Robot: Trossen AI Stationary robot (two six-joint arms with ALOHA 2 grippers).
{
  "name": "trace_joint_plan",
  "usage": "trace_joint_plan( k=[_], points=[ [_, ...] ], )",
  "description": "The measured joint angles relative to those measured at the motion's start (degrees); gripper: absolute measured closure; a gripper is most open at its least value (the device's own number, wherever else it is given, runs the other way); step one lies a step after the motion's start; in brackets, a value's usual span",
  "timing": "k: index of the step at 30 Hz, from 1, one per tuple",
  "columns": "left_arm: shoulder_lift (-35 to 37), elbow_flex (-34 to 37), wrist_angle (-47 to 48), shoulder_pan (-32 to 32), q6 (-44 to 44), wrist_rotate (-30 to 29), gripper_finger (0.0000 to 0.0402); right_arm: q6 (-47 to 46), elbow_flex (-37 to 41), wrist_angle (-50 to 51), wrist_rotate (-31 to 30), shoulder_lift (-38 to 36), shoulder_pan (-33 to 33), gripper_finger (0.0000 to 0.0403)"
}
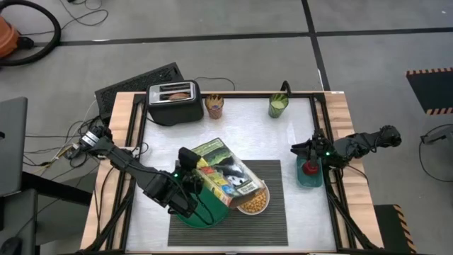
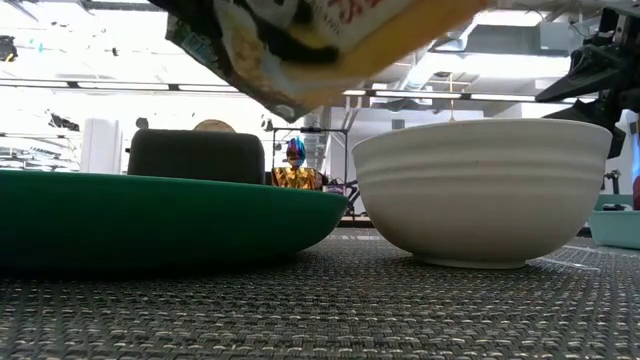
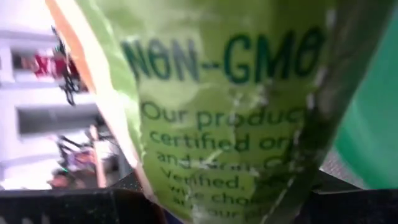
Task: Arrange a breakfast setting
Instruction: Pour the cereal into the bowl
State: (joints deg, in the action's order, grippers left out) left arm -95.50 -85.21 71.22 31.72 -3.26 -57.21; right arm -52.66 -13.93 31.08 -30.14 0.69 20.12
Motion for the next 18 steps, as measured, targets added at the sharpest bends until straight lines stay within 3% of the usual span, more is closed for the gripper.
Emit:
trace_joint_plan(
  k=[9,18],
  points=[
    [-0.02,0.00,-2.58,0.43,-25.71,-1.07,0.0242,0.07,0.00,0.21,-1.26,0.00,0.00,0.0214],
    [-0.02,0.02,-12.17,0.20,-44.35,-12.52,0.0242,0.20,0.00,0.26,-1.37,0.00,0.00,0.0214]
  ],
)
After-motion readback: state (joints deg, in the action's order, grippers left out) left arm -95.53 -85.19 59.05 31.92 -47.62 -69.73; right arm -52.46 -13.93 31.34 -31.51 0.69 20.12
